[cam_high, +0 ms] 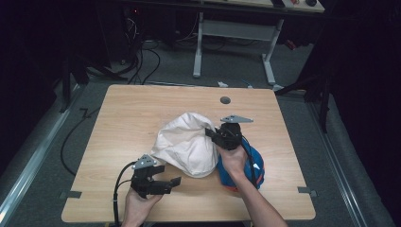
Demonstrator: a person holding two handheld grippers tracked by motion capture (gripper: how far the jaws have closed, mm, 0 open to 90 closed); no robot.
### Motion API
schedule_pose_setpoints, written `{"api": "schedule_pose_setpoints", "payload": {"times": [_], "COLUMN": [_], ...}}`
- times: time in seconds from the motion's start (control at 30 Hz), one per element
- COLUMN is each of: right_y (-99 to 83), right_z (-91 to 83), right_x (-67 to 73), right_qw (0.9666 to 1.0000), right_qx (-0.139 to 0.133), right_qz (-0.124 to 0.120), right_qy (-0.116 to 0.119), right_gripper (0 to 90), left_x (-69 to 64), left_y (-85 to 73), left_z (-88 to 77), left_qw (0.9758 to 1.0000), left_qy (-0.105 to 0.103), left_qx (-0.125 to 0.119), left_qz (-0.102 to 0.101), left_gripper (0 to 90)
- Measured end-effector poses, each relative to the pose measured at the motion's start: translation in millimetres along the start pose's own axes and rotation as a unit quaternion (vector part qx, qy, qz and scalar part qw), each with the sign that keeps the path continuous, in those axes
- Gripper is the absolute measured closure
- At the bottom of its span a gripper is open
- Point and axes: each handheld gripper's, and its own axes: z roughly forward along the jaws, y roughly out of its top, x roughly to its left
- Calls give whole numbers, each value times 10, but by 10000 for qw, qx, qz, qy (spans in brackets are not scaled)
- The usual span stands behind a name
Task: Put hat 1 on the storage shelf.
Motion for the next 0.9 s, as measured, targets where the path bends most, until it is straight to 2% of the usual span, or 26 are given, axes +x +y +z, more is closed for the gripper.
{"api": "schedule_pose_setpoints", "payload": {"times": [0.13,0.3,0.4,0.5,0.57,0.6,0.63,0.67,0.73,0.9], "right_y": [12,9,14,15,20,20,32,32,49,57], "right_z": [-28,-29,-31,-28,-24,-24,-21,-21,-17,1], "right_x": [49,75,94,105,104,104,100,100,107,96], "right_qw": [9999,9996,9989,9983,9980,9980,9979,9979,9976,9975], "right_qx": [-117,-197,-306,-363,-380,-380,-375,-375,-367,-343], "right_qz": [-71,-104,-152,-222,-265,-265,-285,-285,-348,-337], "right_qy": [104,200,325,400,422,422,447,447,466,525], "right_gripper": [779,778,777,777,777,777,776,776,774,773], "left_x": [52,62,71,64,60,59,59,63,47,21], "left_y": [128,230,282,327,336,343,349,351,362,388], "left_z": [54,65,80,90,91,89,85,82,78,49], "left_qw": [9997,9993,9991,9986,9984,9981,9978,9972,9963,9948], "left_qy": [-170,-262,-338,-492,-532,-583,-628,-710,-785,-822], "left_qx": [-150,-245,-233,-155,-148,-131,-119,-108,-19,61], "left_qz": [-130,-106,-86,77,113,151,179,204,357,591], "left_gripper": [164,179,229,321,385,385,468,468,560,634]}}
